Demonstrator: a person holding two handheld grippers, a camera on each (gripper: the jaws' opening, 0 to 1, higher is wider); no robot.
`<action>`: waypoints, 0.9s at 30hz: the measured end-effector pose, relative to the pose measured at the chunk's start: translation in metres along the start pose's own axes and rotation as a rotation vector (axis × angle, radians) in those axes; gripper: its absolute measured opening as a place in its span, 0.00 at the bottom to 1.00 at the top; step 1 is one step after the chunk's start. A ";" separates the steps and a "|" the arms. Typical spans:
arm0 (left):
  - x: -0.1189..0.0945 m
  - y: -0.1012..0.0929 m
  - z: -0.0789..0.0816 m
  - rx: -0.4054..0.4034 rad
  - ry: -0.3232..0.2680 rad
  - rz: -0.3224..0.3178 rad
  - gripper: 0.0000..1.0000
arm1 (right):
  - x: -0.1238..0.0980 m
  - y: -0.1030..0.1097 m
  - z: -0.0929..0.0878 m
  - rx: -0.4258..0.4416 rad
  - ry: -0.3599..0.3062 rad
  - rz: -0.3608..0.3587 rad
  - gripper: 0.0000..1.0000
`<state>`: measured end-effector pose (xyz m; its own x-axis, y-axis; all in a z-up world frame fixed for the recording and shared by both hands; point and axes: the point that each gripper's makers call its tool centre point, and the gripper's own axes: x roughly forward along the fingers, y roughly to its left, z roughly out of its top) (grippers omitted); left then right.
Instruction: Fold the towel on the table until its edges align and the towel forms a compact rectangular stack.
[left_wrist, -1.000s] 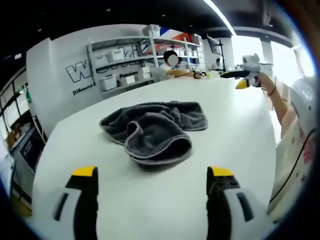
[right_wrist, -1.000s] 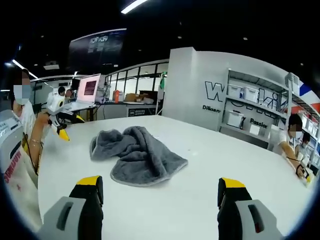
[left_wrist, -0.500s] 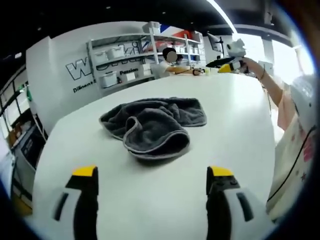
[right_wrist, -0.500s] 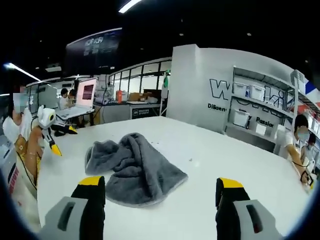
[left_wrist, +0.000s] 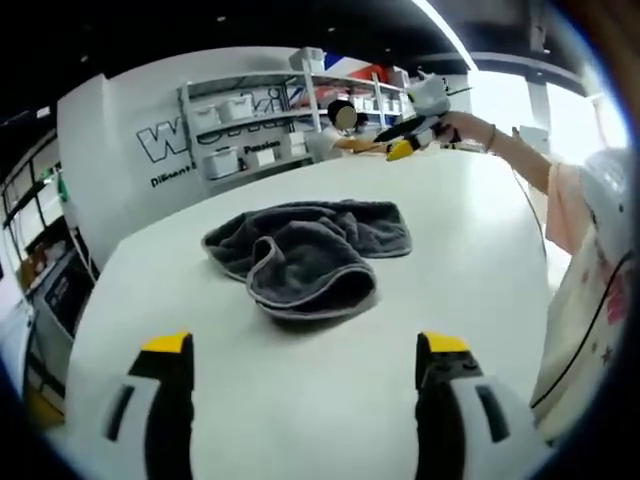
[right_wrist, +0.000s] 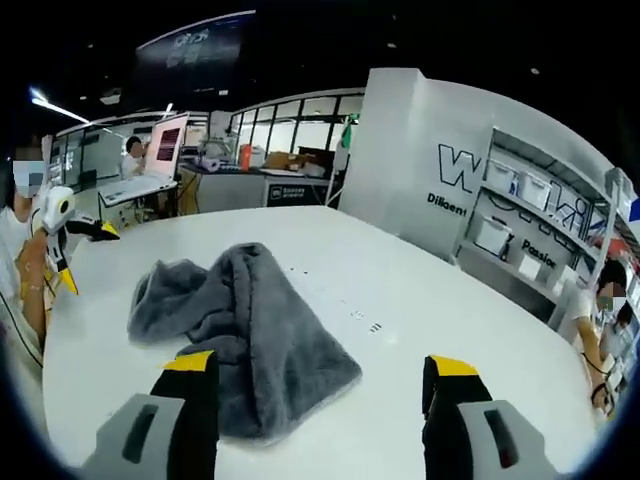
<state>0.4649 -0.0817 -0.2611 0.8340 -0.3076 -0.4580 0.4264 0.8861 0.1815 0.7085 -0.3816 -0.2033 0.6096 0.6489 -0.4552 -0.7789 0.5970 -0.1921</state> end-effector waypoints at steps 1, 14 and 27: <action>-0.001 0.000 0.000 0.000 0.000 0.000 0.97 | 0.003 -0.002 0.000 0.003 0.003 -0.002 0.82; -0.007 -0.004 -0.003 0.001 0.009 0.005 0.96 | 0.059 -0.033 -0.020 0.064 0.095 -0.026 0.69; -0.009 -0.012 -0.010 -0.006 0.016 -0.013 0.96 | 0.105 -0.040 -0.044 0.060 0.193 -0.056 0.60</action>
<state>0.4491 -0.0867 -0.2678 0.8226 -0.3134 -0.4744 0.4350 0.8842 0.1703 0.7975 -0.3582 -0.2813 0.6074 0.5153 -0.6045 -0.7312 0.6601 -0.1721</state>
